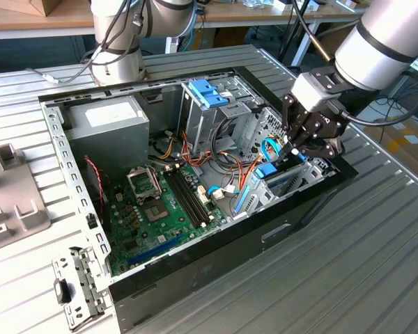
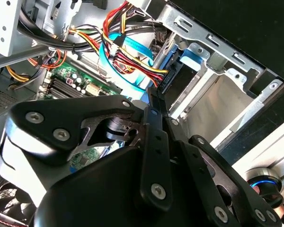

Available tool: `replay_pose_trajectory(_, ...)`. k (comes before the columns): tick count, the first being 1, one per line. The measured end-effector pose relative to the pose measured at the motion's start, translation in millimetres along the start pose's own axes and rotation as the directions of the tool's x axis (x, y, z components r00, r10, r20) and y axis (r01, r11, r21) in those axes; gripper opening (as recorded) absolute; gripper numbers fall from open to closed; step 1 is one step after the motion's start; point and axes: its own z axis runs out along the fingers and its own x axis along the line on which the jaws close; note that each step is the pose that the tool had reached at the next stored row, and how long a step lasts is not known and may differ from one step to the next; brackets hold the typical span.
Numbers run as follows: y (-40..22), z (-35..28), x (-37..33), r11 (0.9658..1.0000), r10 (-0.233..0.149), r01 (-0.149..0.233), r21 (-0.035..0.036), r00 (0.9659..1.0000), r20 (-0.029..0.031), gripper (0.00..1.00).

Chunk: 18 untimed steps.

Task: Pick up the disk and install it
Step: 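Insert the second disk wire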

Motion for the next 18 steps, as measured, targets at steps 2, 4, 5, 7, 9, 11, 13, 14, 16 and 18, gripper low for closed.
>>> replay_pose_trajectory(2,-0.4,1.3,0.6,1.0000,0.000,0.000,-0.0019,1.0000,-0.0001,0.11)
replay_pose_trajectory(4,-0.9,2.9,1.6,1.0000,0.001,-0.001,-0.0033,1.0000,0.0008,0.11)
replay_pose_trajectory(5,-0.9,2.8,1.7,1.0000,0.001,-0.001,-0.0033,1.0000,0.0010,0.11)
replay_pose_trajectory(7,-1.4,2.2,1.7,1.0000,0.000,0.000,-0.0034,1.0000,0.0030,0.11)
replay_pose_trajectory(9,-2.8,-3.1,1.1,1.0000,0.000,0.000,-0.0034,1.0000,0.0043,0.11)
replay_pose_trajectory(11,-6.0,-6.6,0.6,1.0000,0.000,0.000,-0.0037,1.0000,0.0057,0.11)
replay_pose_trajectory(13,-14.1,-8.6,0.2,1.0000,0.000,0.000,-0.0059,1.0000,0.0095,0.11)
replay_pose_trajectory(14,-17.3,-10.0,-0.1,1.0000,0.001,0.000,-0.0067,0.9999,0.0111,0.11)
replay_pose_trajectory(16,-20.3,-12.2,-0.5,1.0000,0.001,0.000,-0.0072,0.9999,0.0139,0.11)
replay_pose_trajectory(18,-23.3,-15.0,-0.9,1.0000,0.001,0.000,-0.0076,0.9999,0.0168,0.11)
